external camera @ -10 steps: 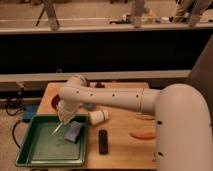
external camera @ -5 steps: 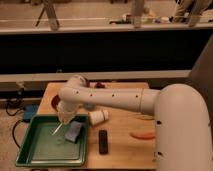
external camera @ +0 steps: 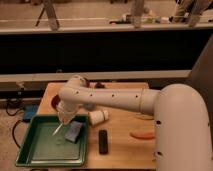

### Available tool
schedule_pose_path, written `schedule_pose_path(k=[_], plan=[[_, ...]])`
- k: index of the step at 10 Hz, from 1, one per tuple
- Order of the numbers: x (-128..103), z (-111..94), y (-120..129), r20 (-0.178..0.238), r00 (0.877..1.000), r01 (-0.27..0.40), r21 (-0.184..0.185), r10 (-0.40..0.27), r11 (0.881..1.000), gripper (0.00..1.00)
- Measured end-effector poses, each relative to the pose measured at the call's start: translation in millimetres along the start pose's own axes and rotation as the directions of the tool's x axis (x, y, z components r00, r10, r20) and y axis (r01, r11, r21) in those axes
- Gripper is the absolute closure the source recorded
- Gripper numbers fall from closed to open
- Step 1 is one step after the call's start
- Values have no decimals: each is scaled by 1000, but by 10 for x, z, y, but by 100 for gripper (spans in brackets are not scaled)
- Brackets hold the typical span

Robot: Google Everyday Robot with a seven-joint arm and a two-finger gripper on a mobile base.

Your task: Place fork in tray

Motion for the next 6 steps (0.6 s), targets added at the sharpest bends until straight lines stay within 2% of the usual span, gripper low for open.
schedule_pose_path(k=[5, 6], plan=[[11, 12, 5, -1, 1000, 29, 0, -29, 1000, 70], [13, 15, 6, -1, 999, 33, 0, -33, 999, 64]])
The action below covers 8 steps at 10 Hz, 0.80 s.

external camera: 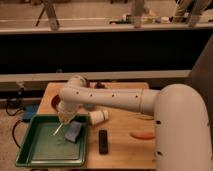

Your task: Place fork in tray

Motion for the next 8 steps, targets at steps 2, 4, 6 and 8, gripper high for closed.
schedule_pose_path(k=[2, 4, 6, 8], plan=[[-2, 2, -2, 0, 1000, 10, 1, -10, 1000, 58], [-5, 8, 3, 0, 1000, 27, 1, -27, 1000, 58], [6, -2, -2, 2, 999, 43, 0, -43, 999, 58], [9, -5, -3, 2, 999, 48, 0, -48, 999, 58]])
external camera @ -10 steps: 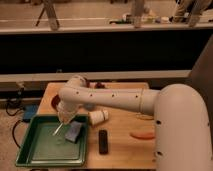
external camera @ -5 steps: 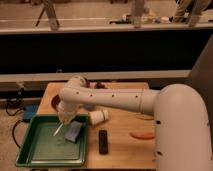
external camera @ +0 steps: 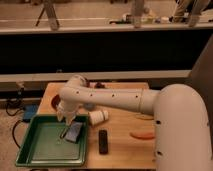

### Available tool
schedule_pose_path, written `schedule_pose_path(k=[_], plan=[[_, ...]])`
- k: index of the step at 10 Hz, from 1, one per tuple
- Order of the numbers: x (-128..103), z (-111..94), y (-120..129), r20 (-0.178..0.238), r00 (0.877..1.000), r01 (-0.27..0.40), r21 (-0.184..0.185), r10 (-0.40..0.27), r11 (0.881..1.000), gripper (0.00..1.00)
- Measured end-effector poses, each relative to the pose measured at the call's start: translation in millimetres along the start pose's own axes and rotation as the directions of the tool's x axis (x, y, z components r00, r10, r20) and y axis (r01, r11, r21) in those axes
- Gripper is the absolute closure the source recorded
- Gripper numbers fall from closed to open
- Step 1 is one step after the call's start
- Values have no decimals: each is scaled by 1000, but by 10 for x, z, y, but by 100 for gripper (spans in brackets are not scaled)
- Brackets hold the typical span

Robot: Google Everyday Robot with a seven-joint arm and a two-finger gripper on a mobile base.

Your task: Place fork in tray

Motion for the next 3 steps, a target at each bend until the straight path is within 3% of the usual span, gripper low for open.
schedule_pose_path(k=[3], plan=[[9, -3, -8, 1, 1000, 20, -2, -20, 1000, 58]])
